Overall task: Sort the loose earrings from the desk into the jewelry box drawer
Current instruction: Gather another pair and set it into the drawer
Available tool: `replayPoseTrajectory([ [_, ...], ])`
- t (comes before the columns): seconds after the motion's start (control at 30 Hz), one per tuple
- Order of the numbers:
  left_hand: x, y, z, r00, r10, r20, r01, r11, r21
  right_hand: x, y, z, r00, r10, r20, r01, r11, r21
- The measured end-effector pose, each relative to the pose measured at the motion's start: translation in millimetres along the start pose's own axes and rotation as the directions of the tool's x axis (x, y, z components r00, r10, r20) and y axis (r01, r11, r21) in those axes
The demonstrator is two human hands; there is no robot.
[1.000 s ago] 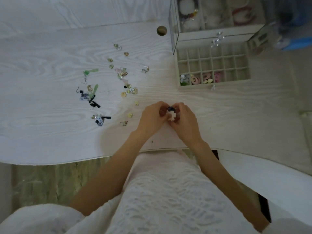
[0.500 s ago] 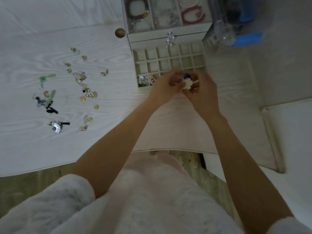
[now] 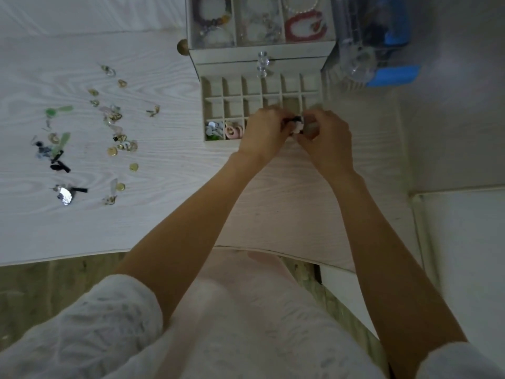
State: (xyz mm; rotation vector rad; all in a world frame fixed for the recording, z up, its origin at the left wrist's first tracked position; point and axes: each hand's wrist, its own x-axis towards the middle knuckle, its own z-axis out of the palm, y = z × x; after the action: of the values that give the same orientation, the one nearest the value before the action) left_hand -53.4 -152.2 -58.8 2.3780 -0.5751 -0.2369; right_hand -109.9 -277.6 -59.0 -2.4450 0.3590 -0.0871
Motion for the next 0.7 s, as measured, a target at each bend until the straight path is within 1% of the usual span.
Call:
replayPoseTrajectory([
  [0.1,-6,-4,0,0.996,0.089,0.012,-0.09,0.994,0.067,0,2,1,1.0,-0.027,0.006,0.028,0.998,-0.056],
  [0.17,-9,-8,1,0.995,0.094,0.043,-0.099,0.988,0.118,1,1,0,0.999,-0.048,0.014,0.049,0.996,-0.073],
  [0.23,-9,-10,3,0.997,0.08,0.019,-0.081,0.99,0.111,4,2,0,0.998,-0.059,0.021,0.06,0.996,-0.07],
  [0.3,-8,-8,4,0.999,0.042,-0.016,-0.041,0.997,0.06,5,3,1,0.999,-0.05,0.013,0.05,0.999,-0.005],
  [0.37,-6,-3,5,1.0,0.006,-0.017,-0.006,1.0,0.026,6,3,1,0.999,-0.034,-0.012,0.035,0.997,0.07],
  [0.5,-1,3,10,0.999,-0.033,0.029,0.031,0.996,0.082,5,0,-3,1.0,0.01,-0.004,-0.009,0.979,0.203],
  [0.53,0,4,10,0.998,-0.053,0.019,0.052,0.997,0.063,6,0,-3,1.0,0.019,-0.007,-0.017,0.973,0.229],
  [0.63,0,6,8,0.99,-0.139,-0.038,0.135,0.987,-0.092,8,-4,-6,0.999,0.043,0.015,-0.046,0.938,0.343],
  [0.7,1,7,4,0.974,-0.213,-0.076,0.197,0.965,-0.174,9,-7,-6,0.999,0.031,0.007,-0.032,0.932,0.361],
])
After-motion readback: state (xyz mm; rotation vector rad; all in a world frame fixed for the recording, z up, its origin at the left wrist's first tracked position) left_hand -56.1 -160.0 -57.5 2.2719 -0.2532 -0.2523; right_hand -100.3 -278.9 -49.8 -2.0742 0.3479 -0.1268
